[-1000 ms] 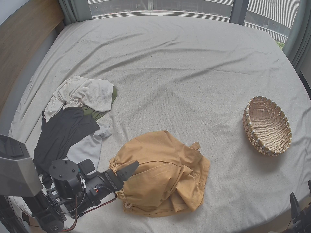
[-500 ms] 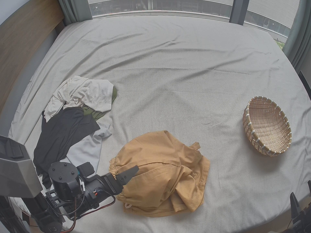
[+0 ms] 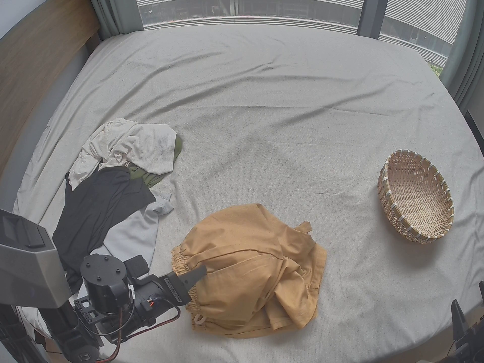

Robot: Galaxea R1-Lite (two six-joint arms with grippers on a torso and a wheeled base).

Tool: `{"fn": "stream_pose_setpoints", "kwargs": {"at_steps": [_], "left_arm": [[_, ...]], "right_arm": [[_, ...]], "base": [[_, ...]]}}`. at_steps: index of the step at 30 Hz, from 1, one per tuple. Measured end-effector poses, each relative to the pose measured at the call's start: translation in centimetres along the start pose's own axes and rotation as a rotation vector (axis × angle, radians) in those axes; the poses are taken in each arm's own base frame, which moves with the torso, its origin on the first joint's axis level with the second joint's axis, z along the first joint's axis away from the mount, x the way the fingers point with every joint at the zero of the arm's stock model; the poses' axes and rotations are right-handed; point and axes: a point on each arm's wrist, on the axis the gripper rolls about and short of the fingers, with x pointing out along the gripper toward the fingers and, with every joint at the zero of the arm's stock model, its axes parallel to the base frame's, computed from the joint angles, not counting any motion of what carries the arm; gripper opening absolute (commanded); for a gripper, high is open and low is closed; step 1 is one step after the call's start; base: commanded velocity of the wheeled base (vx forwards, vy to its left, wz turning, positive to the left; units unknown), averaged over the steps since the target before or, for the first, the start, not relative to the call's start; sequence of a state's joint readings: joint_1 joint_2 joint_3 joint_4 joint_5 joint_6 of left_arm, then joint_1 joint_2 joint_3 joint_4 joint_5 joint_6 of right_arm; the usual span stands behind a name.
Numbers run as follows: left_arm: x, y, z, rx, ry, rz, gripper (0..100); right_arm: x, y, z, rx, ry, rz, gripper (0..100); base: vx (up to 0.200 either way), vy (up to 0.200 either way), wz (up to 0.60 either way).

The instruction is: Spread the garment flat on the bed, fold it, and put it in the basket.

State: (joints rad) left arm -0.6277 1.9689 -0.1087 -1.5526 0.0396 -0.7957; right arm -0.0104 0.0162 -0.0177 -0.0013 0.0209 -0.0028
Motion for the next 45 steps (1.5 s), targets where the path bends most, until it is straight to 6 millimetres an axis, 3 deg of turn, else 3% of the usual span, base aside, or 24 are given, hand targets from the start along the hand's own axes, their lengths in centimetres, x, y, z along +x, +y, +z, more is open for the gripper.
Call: {"fn": "stream_pose_setpoints", "kwargs": {"at_steps": [9,16,21,45], "left_arm": [[-1.3,-1.7,2.2,0.004,-0.095,-0.102,0],[-2.3,-2.7,3.2,0.1,-0.119,-0.182,0],[-2.7,-2.7,3.3,0.188,-0.121,-0.195,0],[-2.9,-1.5,5.0,0.215,-0.129,-0.214,0]], "right_arm": [[0.0,0.0,0.0,-0.027,-0.003,0.004,100],[0.0,0.0,0.1,-0.04,-0.005,0.021,100],[0.0,0.1,0.1,-0.041,-0.006,0.029,100],[0.0,0.1,0.1,-0.053,-0.009,0.05,100]], "base": [[0.0,0.0,0.0],[0.0,0.0,0.0],[0.0,0.0,0.0],[0.0,0.0,0.0]]}}
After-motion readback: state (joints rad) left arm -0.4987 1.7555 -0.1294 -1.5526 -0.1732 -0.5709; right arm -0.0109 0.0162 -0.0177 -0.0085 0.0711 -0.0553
